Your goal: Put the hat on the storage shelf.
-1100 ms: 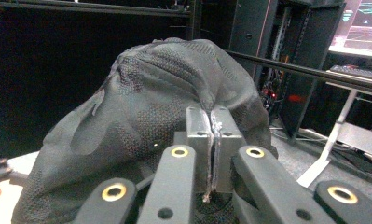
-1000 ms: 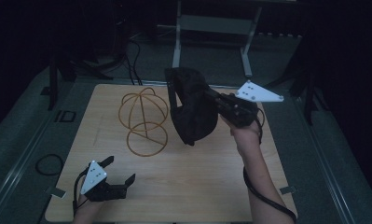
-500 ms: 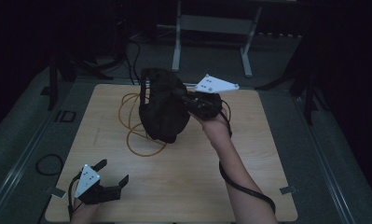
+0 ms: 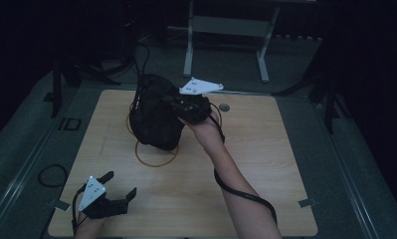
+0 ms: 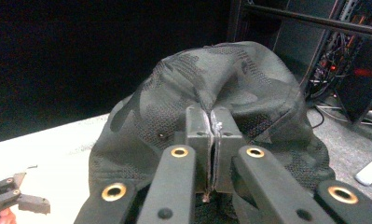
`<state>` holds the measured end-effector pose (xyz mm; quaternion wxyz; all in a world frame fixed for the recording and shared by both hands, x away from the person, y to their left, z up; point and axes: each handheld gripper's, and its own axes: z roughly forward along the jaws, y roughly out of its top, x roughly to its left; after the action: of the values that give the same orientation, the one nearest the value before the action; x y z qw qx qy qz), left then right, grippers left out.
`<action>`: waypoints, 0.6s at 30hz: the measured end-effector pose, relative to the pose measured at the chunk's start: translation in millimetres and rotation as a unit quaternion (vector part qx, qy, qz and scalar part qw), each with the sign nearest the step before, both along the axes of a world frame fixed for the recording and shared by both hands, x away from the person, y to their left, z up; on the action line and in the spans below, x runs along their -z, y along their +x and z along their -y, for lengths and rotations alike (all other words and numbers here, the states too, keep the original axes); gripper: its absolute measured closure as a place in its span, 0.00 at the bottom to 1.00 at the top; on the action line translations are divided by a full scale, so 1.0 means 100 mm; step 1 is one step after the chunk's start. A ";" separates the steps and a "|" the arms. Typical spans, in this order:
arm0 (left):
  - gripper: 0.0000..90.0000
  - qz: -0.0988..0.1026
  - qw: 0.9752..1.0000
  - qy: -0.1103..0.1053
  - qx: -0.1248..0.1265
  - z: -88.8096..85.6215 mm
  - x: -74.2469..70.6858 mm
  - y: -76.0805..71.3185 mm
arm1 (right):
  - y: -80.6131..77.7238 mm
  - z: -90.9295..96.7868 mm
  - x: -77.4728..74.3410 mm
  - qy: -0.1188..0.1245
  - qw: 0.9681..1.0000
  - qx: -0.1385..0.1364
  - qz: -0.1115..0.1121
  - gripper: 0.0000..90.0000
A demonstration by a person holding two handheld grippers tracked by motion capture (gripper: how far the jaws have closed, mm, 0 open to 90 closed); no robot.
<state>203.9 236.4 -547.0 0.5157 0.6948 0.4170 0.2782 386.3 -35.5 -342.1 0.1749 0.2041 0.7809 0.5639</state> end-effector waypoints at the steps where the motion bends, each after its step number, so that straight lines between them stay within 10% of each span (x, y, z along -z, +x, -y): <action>1: 0.02 0.000 1.000 0.001 0.001 0.00 0.00 0.00 | 0.02 -0.03 0.00 -0.002 1.000 0.001 0.000 0.98; 18: 0.02 -0.004 1.000 -0.007 0.017 0.00 0.02 -0.01 | 0.16 -0.34 0.12 -0.025 0.999 0.001 -0.020 0.85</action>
<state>202.9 236.9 -548.6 0.5232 0.6996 0.4090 0.2638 401.9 -1.6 -353.9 0.1645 0.2115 0.7981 0.5397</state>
